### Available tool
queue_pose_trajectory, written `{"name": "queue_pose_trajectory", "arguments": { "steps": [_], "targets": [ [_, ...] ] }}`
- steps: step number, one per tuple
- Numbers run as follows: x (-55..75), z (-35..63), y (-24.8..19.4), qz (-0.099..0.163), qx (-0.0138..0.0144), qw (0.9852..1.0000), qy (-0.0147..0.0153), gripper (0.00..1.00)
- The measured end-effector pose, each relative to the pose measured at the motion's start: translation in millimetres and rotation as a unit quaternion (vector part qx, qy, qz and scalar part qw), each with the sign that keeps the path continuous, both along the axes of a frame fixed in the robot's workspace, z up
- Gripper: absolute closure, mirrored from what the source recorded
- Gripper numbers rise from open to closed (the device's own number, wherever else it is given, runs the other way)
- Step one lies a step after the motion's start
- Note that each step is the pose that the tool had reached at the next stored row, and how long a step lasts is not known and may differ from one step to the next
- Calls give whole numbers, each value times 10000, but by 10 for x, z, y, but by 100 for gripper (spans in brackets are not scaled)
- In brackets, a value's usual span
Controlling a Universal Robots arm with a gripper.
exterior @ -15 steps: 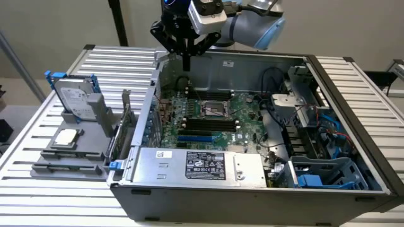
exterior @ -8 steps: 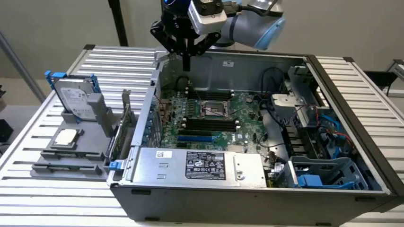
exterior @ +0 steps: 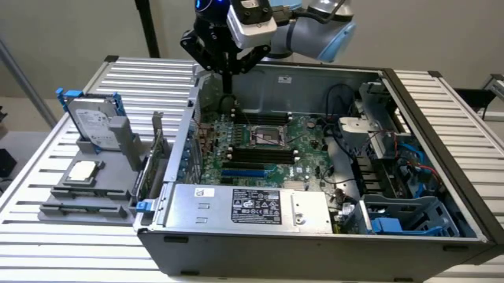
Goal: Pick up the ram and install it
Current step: 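Reach for the ram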
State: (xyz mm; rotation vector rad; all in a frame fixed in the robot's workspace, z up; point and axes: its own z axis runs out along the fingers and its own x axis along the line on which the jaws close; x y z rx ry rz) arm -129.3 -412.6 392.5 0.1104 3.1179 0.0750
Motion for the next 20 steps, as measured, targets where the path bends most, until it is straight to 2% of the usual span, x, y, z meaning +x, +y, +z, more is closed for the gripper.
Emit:
{"name": "queue_pose_trajectory", "arguments": {
  "steps": [6,10,20],
  "targets": [
    [-180,-1,-140,0,0,10000,1,89],
    [-340,-3,-218,0,0,10000,0,89],
    [-791,-7,-327,0,-2,10000,1,89]
  ]
}}
